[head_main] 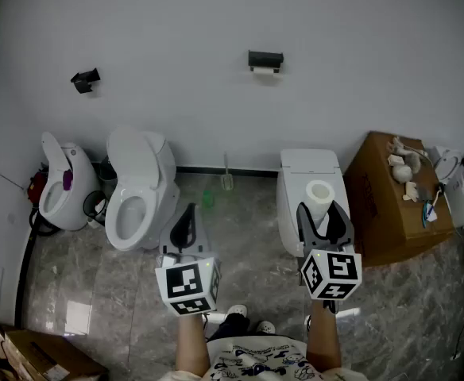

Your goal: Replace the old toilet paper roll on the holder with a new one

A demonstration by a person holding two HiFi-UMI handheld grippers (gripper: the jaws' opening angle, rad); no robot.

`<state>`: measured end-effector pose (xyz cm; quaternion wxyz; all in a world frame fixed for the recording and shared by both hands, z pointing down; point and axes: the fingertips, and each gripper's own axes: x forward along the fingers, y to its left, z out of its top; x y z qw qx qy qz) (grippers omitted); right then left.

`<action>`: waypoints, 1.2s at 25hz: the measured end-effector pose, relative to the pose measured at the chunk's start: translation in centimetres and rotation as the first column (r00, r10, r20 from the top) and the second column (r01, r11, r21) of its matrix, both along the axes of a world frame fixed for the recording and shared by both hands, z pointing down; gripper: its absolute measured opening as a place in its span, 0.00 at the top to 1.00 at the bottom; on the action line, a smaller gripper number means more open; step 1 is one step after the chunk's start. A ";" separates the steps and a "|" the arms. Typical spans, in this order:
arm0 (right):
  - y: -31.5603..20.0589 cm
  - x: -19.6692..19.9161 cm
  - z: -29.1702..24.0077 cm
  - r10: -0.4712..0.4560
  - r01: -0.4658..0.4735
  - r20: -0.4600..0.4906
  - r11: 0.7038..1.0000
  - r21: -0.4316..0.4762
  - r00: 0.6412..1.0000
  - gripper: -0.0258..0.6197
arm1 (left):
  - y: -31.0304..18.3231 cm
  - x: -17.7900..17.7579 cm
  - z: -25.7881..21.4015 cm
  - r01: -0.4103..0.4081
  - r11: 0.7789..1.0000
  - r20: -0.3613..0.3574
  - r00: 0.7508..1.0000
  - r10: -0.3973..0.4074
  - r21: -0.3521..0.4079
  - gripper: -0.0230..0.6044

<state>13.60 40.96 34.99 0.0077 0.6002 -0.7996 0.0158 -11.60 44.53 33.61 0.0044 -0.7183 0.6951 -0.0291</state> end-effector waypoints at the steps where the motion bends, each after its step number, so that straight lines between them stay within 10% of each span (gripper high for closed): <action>1: 0.0 -0.1 0.0 -0.003 0.003 0.000 1.000 0.000 1.000 0.53 | 0.1 0.0 0.1 0.000 1.000 -0.001 1.000 0.000 -0.002 0.96; 24: -1.2 -1.5 0.2 -0.004 0.004 0.002 1.000 0.000 1.000 0.53 | -1.4 -1.3 0.0 0.010 0.999 -0.046 0.999 -0.009 0.035 0.96; 30: -2.2 -2.1 0.4 0.008 -0.008 0.023 1.000 0.003 1.000 0.53 | -2.9 -1.9 0.2 -0.018 1.000 -0.020 1.000 0.019 0.023 0.83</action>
